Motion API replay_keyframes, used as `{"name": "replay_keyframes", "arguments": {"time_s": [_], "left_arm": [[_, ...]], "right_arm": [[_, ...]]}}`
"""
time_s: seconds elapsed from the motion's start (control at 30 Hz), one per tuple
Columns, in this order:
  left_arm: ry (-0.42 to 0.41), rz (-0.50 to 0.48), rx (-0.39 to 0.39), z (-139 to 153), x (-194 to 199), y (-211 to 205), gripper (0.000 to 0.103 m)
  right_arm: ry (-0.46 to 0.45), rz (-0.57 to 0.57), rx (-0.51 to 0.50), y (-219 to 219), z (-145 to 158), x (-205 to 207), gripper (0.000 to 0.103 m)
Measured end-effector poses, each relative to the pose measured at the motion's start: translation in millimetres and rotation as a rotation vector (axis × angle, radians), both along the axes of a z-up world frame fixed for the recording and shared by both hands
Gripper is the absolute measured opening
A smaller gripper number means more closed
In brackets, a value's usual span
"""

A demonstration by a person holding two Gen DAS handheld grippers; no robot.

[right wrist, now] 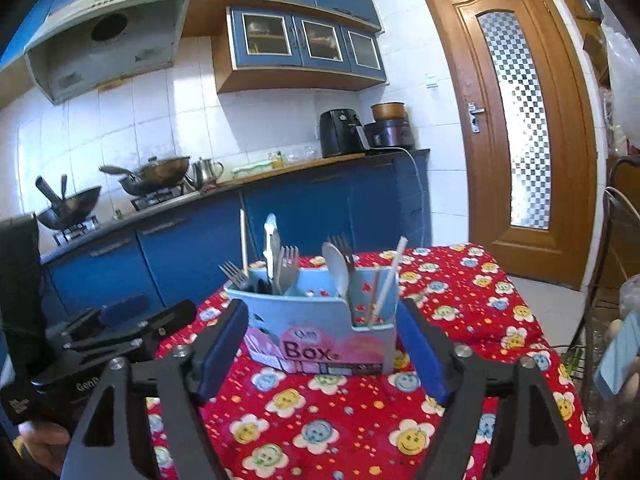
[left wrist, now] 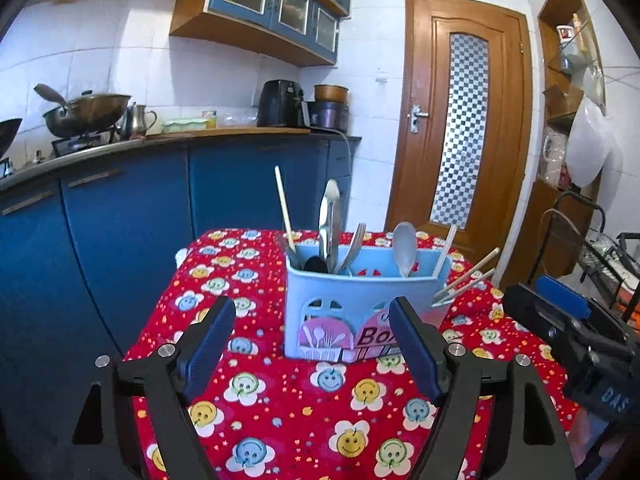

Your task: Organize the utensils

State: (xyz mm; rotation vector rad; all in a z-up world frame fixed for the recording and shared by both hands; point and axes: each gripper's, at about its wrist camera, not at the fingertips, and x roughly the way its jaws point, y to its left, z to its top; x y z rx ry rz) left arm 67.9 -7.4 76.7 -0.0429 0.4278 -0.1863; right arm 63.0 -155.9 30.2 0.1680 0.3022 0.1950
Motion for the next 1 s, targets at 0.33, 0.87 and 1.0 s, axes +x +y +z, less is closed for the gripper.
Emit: {"name": "replay_keyframes", "arguments": {"time_s": [0.33,0.87,1.0], "left_arm": [[0.043,0.065,0.037,-32.2,16.8,-4.5,0.080],[0.065,0.122,0.066,-45.3,28.7,-5.1,0.080],[0.067,0.137,0.065,-47.9,30.7,-2.8,0.080]], "right_arm": [[0.120,-0.059,-0.004,-7.9,-39.0,16.0,0.084],[0.172,-0.076,-0.013,-5.1,-53.1,26.0,0.085],[0.177,-0.078,-0.009,-5.5,-53.5,27.1,0.085]]}}
